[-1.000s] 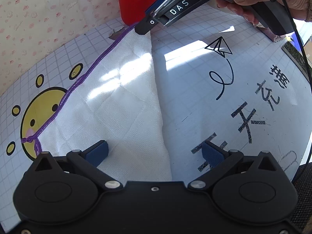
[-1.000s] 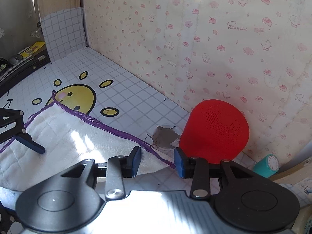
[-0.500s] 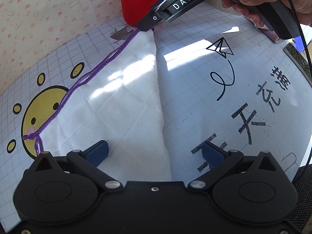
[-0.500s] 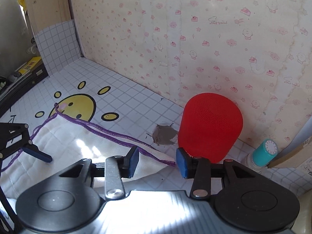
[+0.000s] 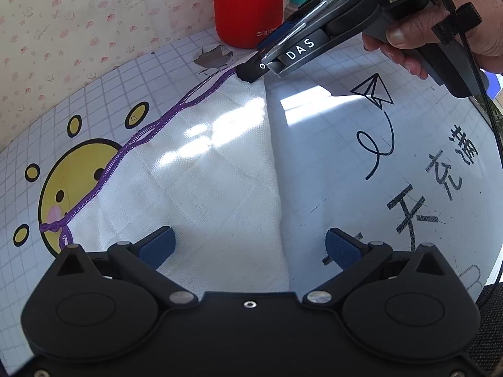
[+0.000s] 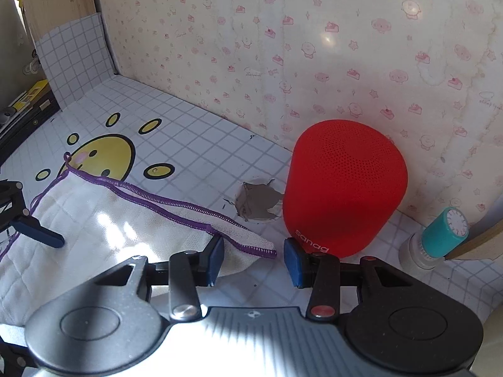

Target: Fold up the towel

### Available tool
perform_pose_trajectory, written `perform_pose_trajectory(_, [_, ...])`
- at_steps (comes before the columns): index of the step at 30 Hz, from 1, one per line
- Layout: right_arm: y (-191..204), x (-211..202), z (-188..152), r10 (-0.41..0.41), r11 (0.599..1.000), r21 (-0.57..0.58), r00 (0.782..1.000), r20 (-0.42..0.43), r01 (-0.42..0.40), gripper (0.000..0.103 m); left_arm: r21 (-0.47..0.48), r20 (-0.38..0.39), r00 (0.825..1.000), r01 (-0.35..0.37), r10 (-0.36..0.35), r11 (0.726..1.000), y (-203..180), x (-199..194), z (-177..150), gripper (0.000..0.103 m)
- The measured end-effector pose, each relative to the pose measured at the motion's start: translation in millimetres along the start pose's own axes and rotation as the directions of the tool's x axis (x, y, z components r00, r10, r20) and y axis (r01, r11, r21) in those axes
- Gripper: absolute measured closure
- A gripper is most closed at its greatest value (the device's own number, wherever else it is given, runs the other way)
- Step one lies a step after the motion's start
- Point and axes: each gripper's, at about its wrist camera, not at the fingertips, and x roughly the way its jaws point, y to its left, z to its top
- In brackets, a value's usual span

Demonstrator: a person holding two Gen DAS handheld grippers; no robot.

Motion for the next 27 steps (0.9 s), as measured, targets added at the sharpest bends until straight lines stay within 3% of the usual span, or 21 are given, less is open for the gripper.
perform_pose_trajectory(9, [-7, -1, -5, 0.032, 0.999, 0.041, 0.999, 0.043, -0.033, 0.062, 0.008, 0.007, 1.000, -0.001, 0.000, 1.000, -2, 0, -1, 0.001])
perform_pose_trajectory(19, [-5, 2, -3, 0.041, 0.998, 0.054, 0.998, 0.047, -0.043, 0.092, 0.006, 0.001, 1.000, -0.001, 0.001, 1.000, -2, 0, -1, 0.001])
perform_pose_trajectory(27, [4, -3, 3, 0.007, 1.000, 0.016, 0.999, 0.042, -0.008, 0.095, -0.008, 0.000, 1.000, 0.004, -0.004, 1.000, -1, 0, 0, 0.001])
